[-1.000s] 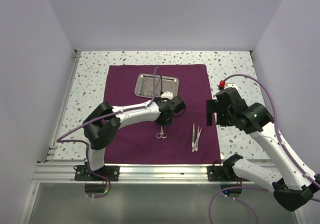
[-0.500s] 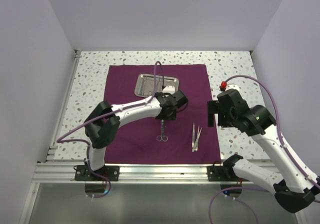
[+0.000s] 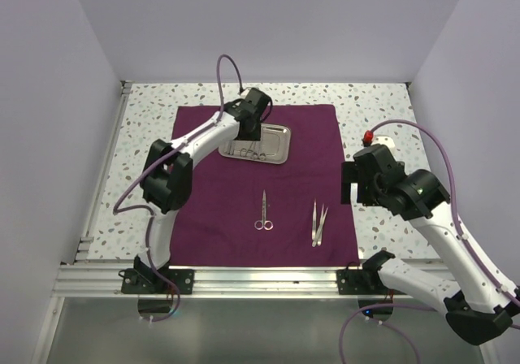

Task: Open and lay out the surgical kit
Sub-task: Pick up the medical item from the container.

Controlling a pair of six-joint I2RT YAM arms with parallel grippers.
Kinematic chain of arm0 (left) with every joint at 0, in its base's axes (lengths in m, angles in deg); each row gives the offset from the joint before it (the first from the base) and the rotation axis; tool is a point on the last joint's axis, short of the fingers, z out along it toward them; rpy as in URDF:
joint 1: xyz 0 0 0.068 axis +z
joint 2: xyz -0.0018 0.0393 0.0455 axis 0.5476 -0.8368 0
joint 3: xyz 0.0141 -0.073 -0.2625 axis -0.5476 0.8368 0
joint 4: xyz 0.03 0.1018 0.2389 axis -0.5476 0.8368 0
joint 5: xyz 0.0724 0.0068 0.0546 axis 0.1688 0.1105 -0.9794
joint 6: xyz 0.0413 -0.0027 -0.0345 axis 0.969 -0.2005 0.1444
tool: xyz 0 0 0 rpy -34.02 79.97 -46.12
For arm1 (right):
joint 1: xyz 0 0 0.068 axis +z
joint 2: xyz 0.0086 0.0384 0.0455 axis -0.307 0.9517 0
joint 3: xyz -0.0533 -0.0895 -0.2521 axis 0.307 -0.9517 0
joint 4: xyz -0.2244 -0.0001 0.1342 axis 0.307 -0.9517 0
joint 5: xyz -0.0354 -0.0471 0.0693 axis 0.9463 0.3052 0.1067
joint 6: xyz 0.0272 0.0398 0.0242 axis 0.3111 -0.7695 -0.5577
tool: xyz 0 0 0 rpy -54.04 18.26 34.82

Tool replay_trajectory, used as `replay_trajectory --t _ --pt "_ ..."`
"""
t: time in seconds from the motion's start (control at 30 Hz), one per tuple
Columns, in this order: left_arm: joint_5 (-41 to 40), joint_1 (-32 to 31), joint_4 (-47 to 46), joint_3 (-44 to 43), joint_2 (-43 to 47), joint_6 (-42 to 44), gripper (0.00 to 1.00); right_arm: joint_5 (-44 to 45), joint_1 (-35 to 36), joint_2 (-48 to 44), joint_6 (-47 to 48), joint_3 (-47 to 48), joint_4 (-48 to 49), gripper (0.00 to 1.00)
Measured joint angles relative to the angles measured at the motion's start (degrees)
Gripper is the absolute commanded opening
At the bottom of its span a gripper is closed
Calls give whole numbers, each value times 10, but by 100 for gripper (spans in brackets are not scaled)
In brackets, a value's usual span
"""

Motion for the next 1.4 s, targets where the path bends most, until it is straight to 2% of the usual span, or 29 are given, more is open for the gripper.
replay_trajectory --t 0.4,0.7,1.0,1.2,1.4 --pt "61 21 -21 -106 -136 96 51 19 0 42 -20 8 -5 98" --pt "72 40 -27 -231 -217 113 51 32 0 63 -25 12 -7 98" --pt "82 46 -40 -282 -268 115 50 51 0 77 -26 16 -10 98" --pt "82 46 -44 -291 -278 117 44 55 0 90 -25 17 -10 98" --pt "61 46 -40 -290 -279 117 33 57 0 98 -25 19 -9 98"
